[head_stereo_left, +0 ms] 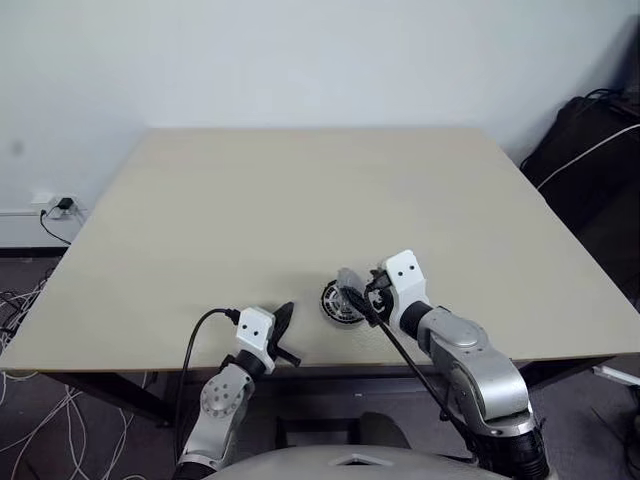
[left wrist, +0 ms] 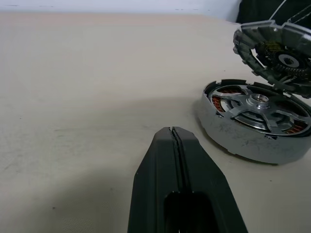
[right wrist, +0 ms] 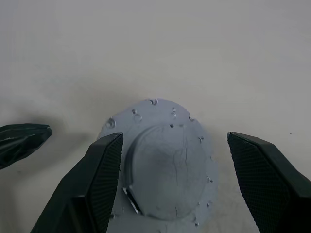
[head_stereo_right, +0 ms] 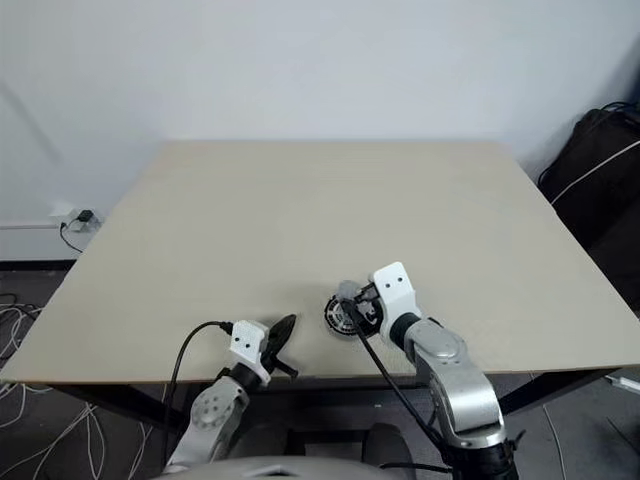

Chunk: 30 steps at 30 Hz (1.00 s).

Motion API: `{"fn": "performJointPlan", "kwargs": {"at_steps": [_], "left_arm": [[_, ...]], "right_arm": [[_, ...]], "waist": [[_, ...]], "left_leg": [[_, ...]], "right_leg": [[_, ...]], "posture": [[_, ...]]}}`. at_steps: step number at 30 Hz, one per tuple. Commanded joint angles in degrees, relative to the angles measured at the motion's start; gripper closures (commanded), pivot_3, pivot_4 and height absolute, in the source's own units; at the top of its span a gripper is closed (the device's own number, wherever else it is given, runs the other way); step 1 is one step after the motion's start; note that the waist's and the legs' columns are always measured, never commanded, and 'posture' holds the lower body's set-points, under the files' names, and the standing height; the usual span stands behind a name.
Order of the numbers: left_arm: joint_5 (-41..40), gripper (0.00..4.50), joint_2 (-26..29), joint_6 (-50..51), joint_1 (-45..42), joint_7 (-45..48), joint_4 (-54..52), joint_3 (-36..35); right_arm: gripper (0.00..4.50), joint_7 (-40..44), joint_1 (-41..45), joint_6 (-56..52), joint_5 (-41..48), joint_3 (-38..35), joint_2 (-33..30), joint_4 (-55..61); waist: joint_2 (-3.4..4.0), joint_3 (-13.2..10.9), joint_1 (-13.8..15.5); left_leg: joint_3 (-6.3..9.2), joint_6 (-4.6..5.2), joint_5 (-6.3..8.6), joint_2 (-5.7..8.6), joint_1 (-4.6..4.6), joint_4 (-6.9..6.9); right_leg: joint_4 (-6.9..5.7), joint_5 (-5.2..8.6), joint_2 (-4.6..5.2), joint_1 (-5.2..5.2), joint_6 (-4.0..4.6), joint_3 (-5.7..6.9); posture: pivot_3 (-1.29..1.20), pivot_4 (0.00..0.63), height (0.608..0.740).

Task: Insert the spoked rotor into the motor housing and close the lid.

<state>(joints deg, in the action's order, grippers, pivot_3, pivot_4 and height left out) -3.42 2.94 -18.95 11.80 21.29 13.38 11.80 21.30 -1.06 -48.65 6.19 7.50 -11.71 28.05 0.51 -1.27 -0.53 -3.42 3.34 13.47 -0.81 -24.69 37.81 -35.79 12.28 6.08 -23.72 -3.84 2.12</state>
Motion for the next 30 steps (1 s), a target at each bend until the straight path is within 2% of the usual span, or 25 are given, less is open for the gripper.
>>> {"fn": "performJointPlan", "kwargs": {"at_steps": [1,14,18,23,30], "left_arm": [[-0.05,4.5,0.09,-0.02,-0.31,-0.17,-3.07,-0.02],[0.21,4.5,0.37,1.62,0.57,-0.67,-5.85,0.2],[0.31,4.5,0.39,2.06,0.79,-0.89,-6.44,0.39],[0.31,4.5,0.37,2.39,0.95,-1.13,-6.72,0.51],[0.43,4.5,0.33,3.47,1.09,-1.26,-7.85,1.23]], "right_arm": [[0.83,-1.58,1.2,2.02,0.69,0.53,1.92,-3.39],[0.83,-4.59,4.55,7.95,-0.56,2.43,5.5,-16.81],[0.83,-3.84,4.82,10.32,-1.86,4.06,4.17,-18.67],[0.83,-0.37,3.11,18.66,-1.8,5.58,1.37,-17.46],[0.83,2.86,1.95,24.83,1.12,2.57,-0.33,-17.03]], "waist": [[0.0,0.0,-0.01],[0.02,0.03,-0.06],[0.03,0.05,-0.11],[0.04,0.05,-0.08],[0.03,0.05,-0.06]], "left_leg": [[0.0,0.0,0.0,0.0,0.0,0.0],[-0.01,0.0,0.0,0.02,0.01,0.02],[-0.02,0.0,0.0,0.02,0.02,0.02],[-0.02,0.0,0.0,0.02,0.02,0.03],[-0.02,0.0,0.0,0.02,0.01,0.03]], "right_leg": [[0.0,0.0,0.0,0.0,0.0,0.0],[-0.02,-0.03,0.04,0.02,-0.01,0.03],[-0.02,-0.04,0.05,0.02,-0.02,0.03],[-0.03,-0.04,0.05,0.02,-0.02,0.03],[-0.02,-0.04,0.02,0.01,-0.03,0.03]], "posture": [[0.0,0.0,0.74],[0.0,0.0,0.74],[0.0,0.0,0.74],[0.0,0.0,0.74],[0.0,0.0,0.74]]}}
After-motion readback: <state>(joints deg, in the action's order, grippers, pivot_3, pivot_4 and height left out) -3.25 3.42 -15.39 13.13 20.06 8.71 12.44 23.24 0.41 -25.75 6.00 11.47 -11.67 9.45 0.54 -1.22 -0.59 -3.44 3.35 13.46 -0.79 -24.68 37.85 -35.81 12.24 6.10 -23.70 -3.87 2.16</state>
